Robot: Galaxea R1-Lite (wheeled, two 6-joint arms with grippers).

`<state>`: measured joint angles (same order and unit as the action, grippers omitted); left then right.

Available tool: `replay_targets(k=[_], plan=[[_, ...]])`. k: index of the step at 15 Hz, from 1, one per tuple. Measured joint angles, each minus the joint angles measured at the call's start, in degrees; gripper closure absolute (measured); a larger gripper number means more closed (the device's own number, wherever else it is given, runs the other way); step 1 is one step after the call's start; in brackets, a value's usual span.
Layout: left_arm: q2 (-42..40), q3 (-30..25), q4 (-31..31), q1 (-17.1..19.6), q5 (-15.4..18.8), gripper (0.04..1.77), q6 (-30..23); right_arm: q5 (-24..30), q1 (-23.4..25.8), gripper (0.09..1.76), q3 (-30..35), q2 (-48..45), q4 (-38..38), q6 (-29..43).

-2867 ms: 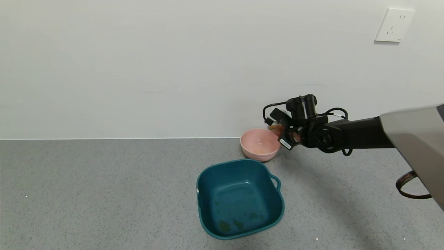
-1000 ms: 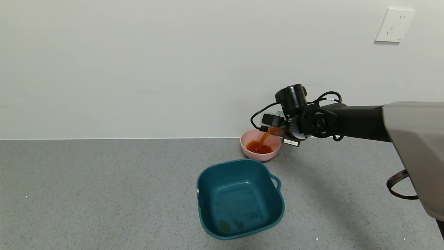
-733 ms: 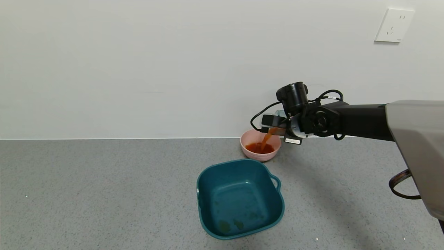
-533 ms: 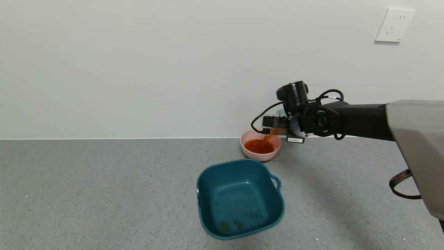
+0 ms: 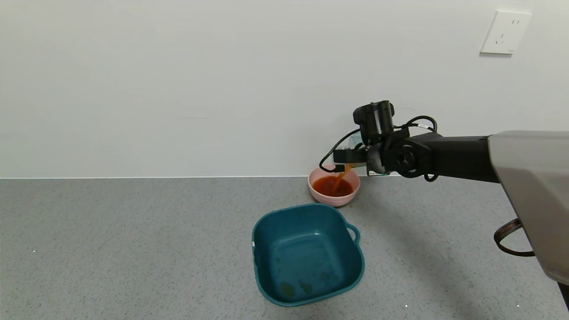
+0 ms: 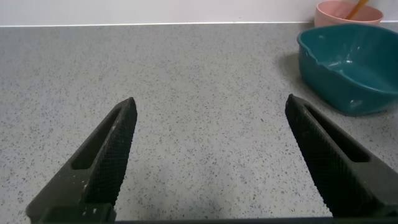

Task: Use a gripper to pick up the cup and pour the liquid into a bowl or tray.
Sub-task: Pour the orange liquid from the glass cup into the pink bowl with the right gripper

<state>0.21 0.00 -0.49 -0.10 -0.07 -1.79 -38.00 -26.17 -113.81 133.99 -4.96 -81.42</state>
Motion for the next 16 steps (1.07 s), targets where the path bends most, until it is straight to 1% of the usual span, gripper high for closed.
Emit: replay_targets(k=[4, 9, 11, 16], plan=[[0.00, 0.00, -0.02, 0.00, 0.00, 0.09, -0.02, -0.43, -0.21, 0.54, 0.00, 1.35, 5.06, -6.45], [0.00, 0.00, -0.02, 0.00, 0.00, 0.09, 0.00, -0.80, -1.05, 0.54, 0.00, 2.86, 12.42, -16.65], [0.00, 0.00, -0.02, 0.00, 0.00, 0.09, 0.00, -0.83, -1.35, 0.54, 0.00, 3.19, 12.73, -17.81], [0.00, 0.00, -0.02, 0.00, 0.02, 0.09, -0.02, -0.59, -1.57, 0.54, 0.02, 3.22, 12.35, -17.88]])
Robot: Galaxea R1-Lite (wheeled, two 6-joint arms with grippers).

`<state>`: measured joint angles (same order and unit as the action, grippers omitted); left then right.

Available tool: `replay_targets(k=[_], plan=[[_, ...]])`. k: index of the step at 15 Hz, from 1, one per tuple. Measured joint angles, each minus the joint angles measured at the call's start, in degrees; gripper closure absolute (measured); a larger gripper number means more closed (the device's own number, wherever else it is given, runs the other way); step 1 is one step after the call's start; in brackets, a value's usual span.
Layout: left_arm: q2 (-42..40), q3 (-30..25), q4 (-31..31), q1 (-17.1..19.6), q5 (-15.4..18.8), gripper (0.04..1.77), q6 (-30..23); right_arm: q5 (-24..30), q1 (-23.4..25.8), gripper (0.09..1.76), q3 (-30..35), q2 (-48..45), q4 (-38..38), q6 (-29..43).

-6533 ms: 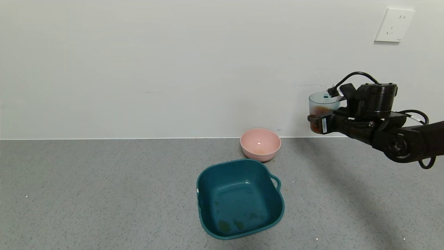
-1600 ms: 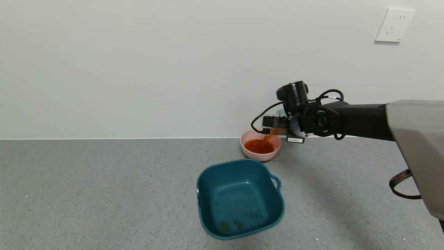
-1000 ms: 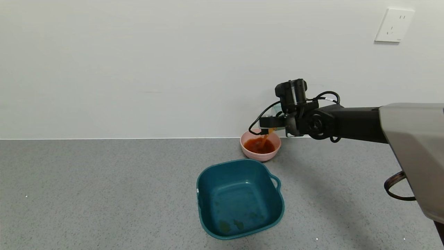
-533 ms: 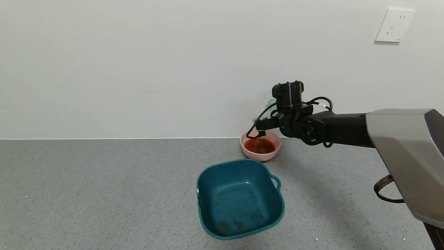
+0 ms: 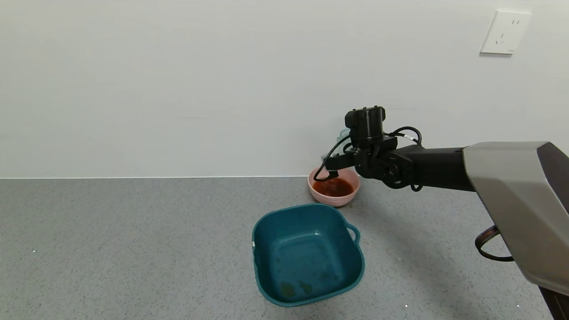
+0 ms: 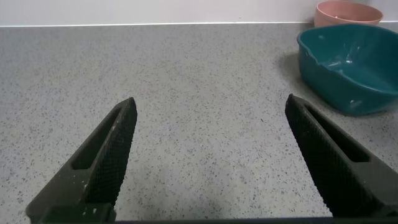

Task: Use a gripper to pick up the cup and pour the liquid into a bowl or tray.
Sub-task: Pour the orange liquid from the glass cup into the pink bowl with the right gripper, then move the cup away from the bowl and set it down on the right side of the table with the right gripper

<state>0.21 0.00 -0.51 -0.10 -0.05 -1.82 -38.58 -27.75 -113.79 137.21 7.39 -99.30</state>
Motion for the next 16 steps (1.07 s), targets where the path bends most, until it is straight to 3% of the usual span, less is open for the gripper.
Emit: replay_targets(k=[5, 8, 12, 16], plan=[[0.00, 0.00, 0.00, 0.00, -0.02, 0.09, 0.02, 0.30, -0.12, 0.54, 1.69, -1.37, -0.69, 1.34], [0.00, 0.00, 0.00, 0.00, -0.02, 0.09, 0.00, 0.33, -0.26, 0.54, 4.58, -3.24, -2.99, 7.41], [0.00, 0.00, 0.00, 0.00, 0.00, 0.09, 0.00, 0.41, -0.12, 0.54, 5.99, -7.33, -13.80, 21.75], [0.00, 0.00, 0.00, 0.00, -0.05, 0.09, 0.02, 5.86, 2.50, 0.54, 7.23, -13.29, -22.04, 40.48]])
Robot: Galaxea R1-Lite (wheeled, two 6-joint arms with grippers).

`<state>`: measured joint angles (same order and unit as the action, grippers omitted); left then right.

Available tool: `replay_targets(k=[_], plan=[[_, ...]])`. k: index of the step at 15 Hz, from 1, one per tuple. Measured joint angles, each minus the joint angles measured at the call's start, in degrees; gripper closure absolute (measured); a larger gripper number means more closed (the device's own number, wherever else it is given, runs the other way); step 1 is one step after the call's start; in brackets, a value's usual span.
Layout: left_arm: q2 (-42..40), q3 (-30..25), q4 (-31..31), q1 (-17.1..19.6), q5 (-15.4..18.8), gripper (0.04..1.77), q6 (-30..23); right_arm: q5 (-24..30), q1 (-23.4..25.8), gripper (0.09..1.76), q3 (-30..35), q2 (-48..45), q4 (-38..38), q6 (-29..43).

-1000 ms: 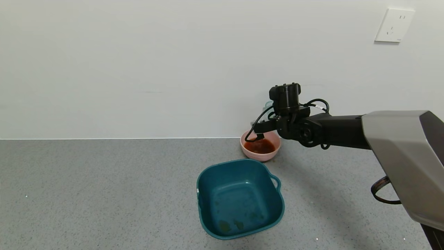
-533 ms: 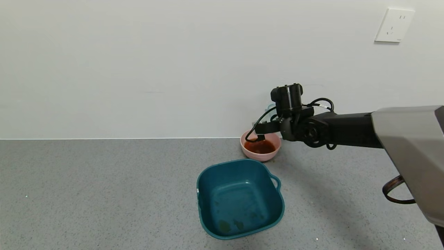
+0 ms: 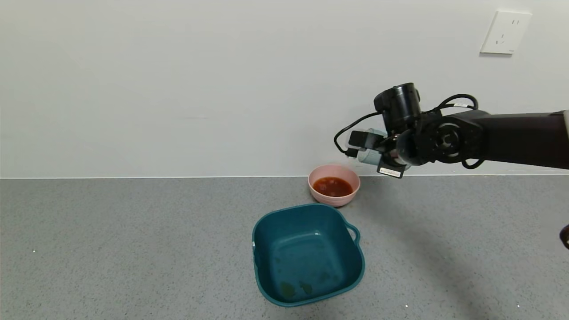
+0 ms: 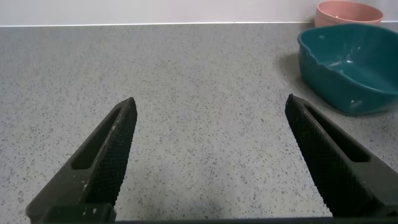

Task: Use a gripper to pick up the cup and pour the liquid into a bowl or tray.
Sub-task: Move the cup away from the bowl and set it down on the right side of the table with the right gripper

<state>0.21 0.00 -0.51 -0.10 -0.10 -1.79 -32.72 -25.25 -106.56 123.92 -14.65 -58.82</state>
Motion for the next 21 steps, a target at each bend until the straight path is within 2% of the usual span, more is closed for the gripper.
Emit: replay_targets(k=[5, 8, 11, 13, 17, 21], plan=[[0.00, 0.00, 0.00, 0.00, 0.02, 0.09, -0.02, 9.94, 5.24, 0.54, 9.24, -8.81, -4.69, 18.60], [0.00, 0.00, 0.00, 0.00, 0.02, 0.09, 0.00, 18.55, 9.00, 0.54, 13.59, -12.35, -5.74, 30.27], [0.00, 0.00, 0.00, 0.00, 0.02, 0.09, 0.00, 22.55, 11.11, 0.54, 15.69, -14.32, -7.09, 44.26], [0.00, 0.00, 0.00, 0.00, 0.02, 0.09, 0.00, 25.56, 11.95, 0.54, 18.91, -15.63, -5.57, 50.36], [0.00, 0.00, 0.00, 0.00, 0.02, 0.09, 0.00, 28.65, 12.90, 0.54, 30.93, -19.96, 5.71, 55.44], [0.00, 0.00, 0.00, 0.00, 0.05, 0.09, 0.00, 25.55, 13.12, 0.54, 44.00, -22.67, 26.53, 60.08]])
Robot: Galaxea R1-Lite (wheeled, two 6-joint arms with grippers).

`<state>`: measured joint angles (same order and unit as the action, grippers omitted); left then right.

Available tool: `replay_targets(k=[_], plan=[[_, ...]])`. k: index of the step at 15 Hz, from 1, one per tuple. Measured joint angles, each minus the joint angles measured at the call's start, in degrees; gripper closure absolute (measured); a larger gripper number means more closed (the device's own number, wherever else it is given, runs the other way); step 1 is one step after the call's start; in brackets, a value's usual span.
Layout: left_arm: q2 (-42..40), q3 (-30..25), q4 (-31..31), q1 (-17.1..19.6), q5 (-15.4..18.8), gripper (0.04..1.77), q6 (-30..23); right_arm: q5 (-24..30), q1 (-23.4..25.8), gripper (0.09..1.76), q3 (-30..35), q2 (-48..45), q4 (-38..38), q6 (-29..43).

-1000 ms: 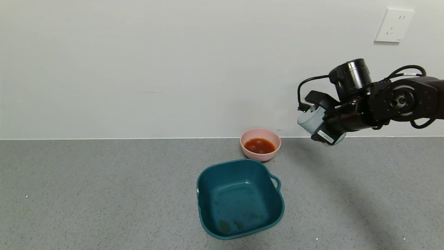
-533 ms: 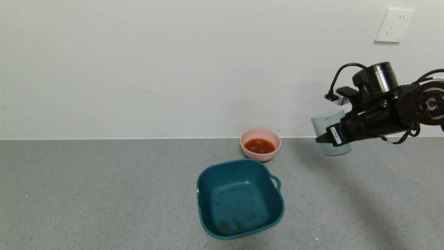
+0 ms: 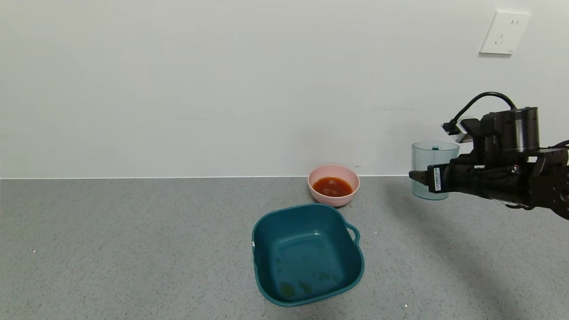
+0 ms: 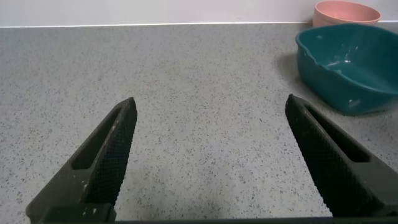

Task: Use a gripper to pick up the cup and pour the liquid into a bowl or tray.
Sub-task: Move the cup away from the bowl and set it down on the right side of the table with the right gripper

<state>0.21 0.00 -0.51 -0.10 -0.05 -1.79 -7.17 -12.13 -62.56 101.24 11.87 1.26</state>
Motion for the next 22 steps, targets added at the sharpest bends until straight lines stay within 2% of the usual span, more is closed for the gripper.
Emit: replay_targets(k=[4, 9, 12, 17, 22], plan=[[0.00, 0.00, 0.00, 0.00, -0.02, 0.09, -0.02, -0.77, 0.48, 0.54, 10.11, 0.05, 14.71, 1.88], [0.00, 0.00, 0.00, 0.00, -0.02, 0.09, -0.02, -0.77, 3.10, 0.54, 19.10, 3.00, 31.09, 2.18], [0.00, 0.00, 0.00, 0.00, -0.02, 0.09, -0.02, -0.95, 4.23, 0.54, 23.26, 4.27, 37.73, 1.96], [0.00, 0.00, 0.00, 0.00, -0.02, 0.09, -0.02, -0.88, 6.35, 0.54, 28.92, 9.36, 54.11, 2.02], [0.00, 0.00, 0.00, 0.00, -0.02, 0.09, 0.00, -0.73, 7.07, 0.54, 31.28, 17.92, 67.06, 2.05]])
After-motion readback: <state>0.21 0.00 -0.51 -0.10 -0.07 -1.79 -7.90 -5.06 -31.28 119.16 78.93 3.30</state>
